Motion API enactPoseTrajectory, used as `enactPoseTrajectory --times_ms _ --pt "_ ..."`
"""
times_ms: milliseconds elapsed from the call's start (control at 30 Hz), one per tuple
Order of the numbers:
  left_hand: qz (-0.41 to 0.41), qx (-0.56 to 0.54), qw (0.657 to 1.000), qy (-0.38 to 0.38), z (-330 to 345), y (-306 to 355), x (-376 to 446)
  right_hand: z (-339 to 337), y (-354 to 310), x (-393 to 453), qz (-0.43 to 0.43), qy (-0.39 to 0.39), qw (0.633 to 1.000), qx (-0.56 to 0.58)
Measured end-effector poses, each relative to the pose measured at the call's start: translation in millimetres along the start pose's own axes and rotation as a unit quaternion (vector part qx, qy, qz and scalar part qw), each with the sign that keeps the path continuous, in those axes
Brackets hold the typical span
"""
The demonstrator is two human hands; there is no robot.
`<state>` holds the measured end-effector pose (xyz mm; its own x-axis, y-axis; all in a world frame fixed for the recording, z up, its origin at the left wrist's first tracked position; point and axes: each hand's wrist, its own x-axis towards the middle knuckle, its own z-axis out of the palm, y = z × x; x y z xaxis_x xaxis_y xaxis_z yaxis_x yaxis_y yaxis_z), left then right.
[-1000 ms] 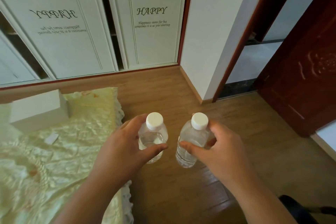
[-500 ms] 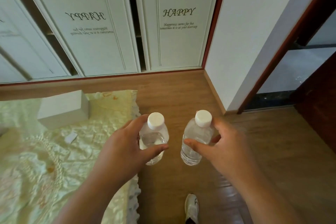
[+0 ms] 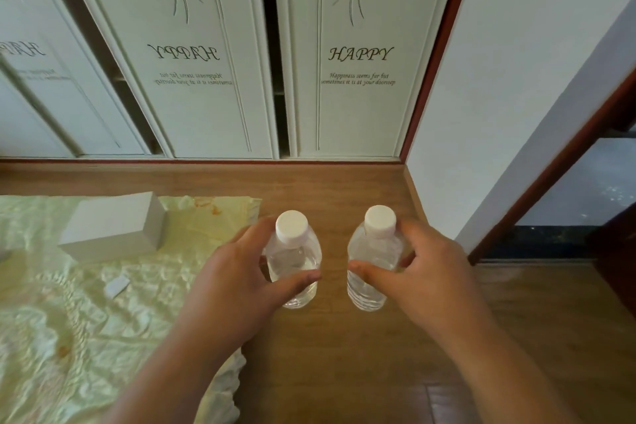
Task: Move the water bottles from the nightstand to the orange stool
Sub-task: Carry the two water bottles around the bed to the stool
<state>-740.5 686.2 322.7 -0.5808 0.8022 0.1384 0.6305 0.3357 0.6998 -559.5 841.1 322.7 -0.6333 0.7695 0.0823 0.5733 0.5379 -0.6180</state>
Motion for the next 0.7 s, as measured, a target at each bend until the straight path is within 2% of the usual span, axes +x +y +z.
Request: enactPoseTrajectory --times_ms 267,533,700 --pt "-0.028 0.019 0.999 -0.011 12 -18 56 6 -1 63 -0.002 -0.047 0.999 -0.005" --pt "-0.005 0.014 0.999 -0.041 2 -55 155 30 -17 142 0.031 -0.035 0.999 -0.023" --pt "0.009 -0.003 1.0 -0.027 -22 -81 227 46 -39 204 0.044 -0.006 0.998 -0.036"
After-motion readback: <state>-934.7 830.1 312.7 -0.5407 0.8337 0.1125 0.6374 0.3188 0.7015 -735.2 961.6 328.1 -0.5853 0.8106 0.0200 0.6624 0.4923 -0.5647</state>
